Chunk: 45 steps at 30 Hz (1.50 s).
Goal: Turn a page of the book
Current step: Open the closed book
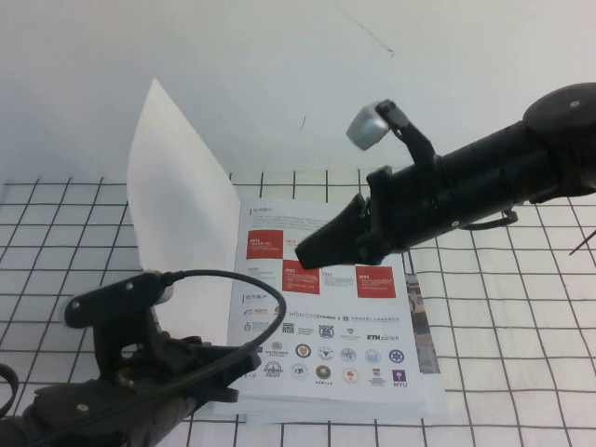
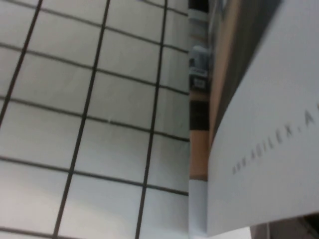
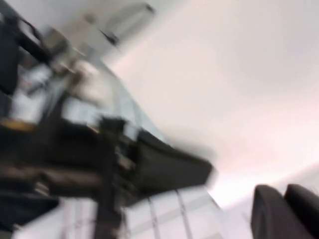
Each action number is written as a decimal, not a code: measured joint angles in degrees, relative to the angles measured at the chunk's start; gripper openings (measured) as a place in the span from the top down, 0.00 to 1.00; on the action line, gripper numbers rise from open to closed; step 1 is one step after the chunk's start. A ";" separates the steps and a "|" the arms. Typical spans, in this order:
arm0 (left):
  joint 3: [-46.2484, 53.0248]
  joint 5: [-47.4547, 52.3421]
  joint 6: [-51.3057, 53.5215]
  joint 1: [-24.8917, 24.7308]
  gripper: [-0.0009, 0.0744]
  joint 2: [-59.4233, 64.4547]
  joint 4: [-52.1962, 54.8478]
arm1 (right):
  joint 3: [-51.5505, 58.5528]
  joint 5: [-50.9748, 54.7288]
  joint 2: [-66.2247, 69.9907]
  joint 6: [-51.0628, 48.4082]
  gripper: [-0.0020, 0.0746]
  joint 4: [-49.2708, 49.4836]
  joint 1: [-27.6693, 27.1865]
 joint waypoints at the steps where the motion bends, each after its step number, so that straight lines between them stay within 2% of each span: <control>1: 0.69 0.00 -2.06 0.00 0.99 0.00 0.00 | 0.00 -1.51 0.59 1.87 0.93 -2.92 0.23; 7: 3.35 -0.66 -10.54 0.00 0.99 0.00 0.00 | 0.00 -5.00 7.47 7.45 0.97 -12.48 2.54; 15: 3.95 -0.68 -13.90 0.00 0.99 0.00 0.00 | 0.00 -8.52 15.61 10.42 0.97 -15.55 3.15; 23: 3.95 -1.68 -13.90 0.11 0.99 1.62 0.38 | -0.52 -8.41 15.88 11.42 0.97 -16.52 3.15; 31: 3.95 -1.57 -13.81 2.80 0.99 8.19 0.65 | -0.52 -8.31 15.88 11.67 0.97 -16.73 3.15; 45: 3.95 2.38 -13.67 3.32 0.99 13.37 3.70 | -0.55 -8.31 15.88 12.03 0.97 -17.35 3.15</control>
